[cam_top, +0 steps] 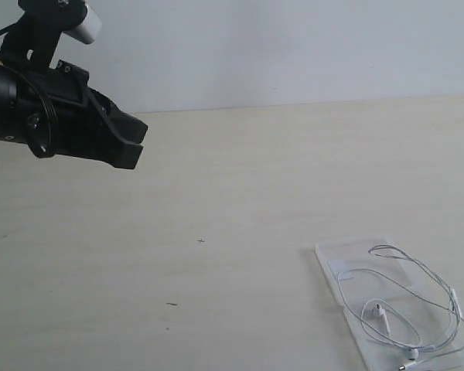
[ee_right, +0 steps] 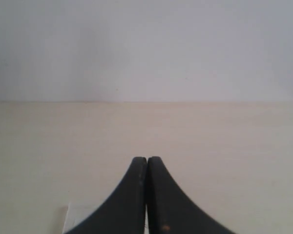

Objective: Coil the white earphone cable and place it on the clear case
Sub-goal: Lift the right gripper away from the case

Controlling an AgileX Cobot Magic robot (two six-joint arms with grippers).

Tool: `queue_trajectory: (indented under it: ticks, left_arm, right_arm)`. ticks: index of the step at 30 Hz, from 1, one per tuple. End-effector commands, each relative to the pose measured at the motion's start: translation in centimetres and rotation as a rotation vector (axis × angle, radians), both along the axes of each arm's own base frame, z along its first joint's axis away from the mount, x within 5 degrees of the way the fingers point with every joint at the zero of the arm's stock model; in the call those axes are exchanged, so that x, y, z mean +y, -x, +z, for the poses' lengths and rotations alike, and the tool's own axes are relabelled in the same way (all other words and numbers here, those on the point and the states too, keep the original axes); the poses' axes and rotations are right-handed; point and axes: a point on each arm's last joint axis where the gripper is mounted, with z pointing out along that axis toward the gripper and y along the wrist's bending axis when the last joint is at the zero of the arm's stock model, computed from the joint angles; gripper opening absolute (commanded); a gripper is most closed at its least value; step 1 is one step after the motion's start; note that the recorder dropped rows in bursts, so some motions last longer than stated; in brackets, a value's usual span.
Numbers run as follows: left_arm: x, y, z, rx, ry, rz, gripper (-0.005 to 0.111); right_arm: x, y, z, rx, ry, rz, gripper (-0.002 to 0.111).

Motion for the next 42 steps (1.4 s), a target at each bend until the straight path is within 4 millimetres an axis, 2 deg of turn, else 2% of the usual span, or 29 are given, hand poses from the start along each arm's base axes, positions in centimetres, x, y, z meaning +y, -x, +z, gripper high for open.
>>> queue_trajectory:
  ticks: [1, 3, 7, 42]
  left_arm:
    - [0.0, 0.0, -0.1, -0.003, 0.002, 0.003, 0.0]
    - [0.0, 0.0, -0.1, -0.003, 0.002, 0.003, 0.0]
    - [0.0, 0.1, -0.1, -0.002, 0.0, 0.0, 0.0]
    - [0.0, 0.1, -0.1, -0.009, -0.012, -0.011, 0.0]
  right_arm:
    - [0.0, -0.4, -2.2, 0.011, -0.017, -0.006, 0.0]
    - [0.1, -0.5, -3.1, 0.031, -0.015, -0.006, 0.0]
    - [0.0, -0.5, -3.2, 0.039, -0.014, -0.008, 0.0]
    - [0.1, -0.5, -3.2, 0.041, -0.007, -0.006, 0.0]
